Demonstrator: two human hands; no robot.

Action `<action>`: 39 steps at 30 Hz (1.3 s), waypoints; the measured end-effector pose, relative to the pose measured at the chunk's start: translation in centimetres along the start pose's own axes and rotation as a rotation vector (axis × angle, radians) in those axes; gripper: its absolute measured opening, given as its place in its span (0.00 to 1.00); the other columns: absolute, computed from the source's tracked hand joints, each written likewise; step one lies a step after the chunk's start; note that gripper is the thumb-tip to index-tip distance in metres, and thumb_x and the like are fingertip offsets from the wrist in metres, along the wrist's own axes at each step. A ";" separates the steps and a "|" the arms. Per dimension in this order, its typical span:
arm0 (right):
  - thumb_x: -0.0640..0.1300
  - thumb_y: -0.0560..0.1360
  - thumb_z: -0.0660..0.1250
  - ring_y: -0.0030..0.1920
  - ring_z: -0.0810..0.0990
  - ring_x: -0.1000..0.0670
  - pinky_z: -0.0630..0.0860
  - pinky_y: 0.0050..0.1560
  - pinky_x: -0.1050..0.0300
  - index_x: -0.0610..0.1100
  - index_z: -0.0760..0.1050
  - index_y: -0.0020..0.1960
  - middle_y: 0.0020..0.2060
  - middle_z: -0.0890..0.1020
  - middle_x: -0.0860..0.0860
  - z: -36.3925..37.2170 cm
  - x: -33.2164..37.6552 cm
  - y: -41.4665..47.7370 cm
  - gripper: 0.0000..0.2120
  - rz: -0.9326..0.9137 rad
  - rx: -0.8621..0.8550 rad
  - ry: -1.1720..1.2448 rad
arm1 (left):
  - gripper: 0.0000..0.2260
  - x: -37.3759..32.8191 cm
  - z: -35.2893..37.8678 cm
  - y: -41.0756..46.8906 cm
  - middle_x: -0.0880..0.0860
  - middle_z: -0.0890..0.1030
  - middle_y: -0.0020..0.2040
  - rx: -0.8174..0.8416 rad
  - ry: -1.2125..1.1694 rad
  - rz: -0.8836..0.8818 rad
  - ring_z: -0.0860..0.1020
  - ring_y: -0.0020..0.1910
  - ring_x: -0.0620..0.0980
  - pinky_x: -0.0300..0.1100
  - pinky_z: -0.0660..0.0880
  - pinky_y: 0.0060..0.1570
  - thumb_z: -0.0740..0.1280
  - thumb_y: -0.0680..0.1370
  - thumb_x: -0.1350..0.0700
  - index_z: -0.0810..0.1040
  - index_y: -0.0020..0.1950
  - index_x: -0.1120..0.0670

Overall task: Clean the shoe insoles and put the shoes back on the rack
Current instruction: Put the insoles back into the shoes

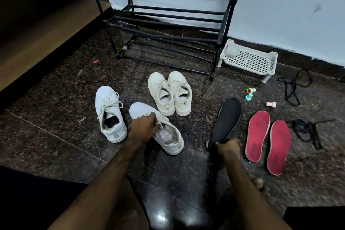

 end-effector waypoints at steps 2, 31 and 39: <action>0.45 0.69 0.73 0.51 0.82 0.39 0.77 0.50 0.51 0.39 0.79 0.54 0.50 0.83 0.39 -0.6 0.1 0.4 0.16 -0.075 0.029 0.040 | 0.14 0.0 -0.3 0.1 0.55 0.81 0.48 0.008 0.032 0.019 0.79 0.49 0.59 0.47 0.67 0.39 0.64 0.76 0.43 0.72 0.51 0.53; 0.35 0.79 0.62 0.20 0.76 0.53 0.70 0.18 0.67 0.35 0.76 0.41 0.29 0.82 0.41 -15.5 7.4 -14.2 0.09 -0.263 0.674 0.111 | 0.10 -0.8 0.2 0.6 0.58 0.77 0.52 0.052 0.063 0.189 0.73 0.56 0.59 0.52 0.70 0.46 0.63 0.78 0.54 0.75 0.54 0.59; 0.34 0.79 0.60 0.20 0.77 0.49 0.72 0.19 0.62 0.34 0.75 0.42 0.28 0.82 0.40 -11.4 7.2 -16.2 0.09 -0.353 0.572 0.088 | 0.08 -0.9 0.5 0.6 0.59 0.79 0.48 0.048 -0.105 0.197 0.76 0.51 0.60 0.51 0.70 0.45 0.65 0.76 0.54 0.76 0.49 0.60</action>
Point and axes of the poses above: each hand's wrist, its own y-axis towards the middle knuckle, its own z-axis out of the palm, x = y × z, the point moved 2 cm from there along y, towards the middle knuckle
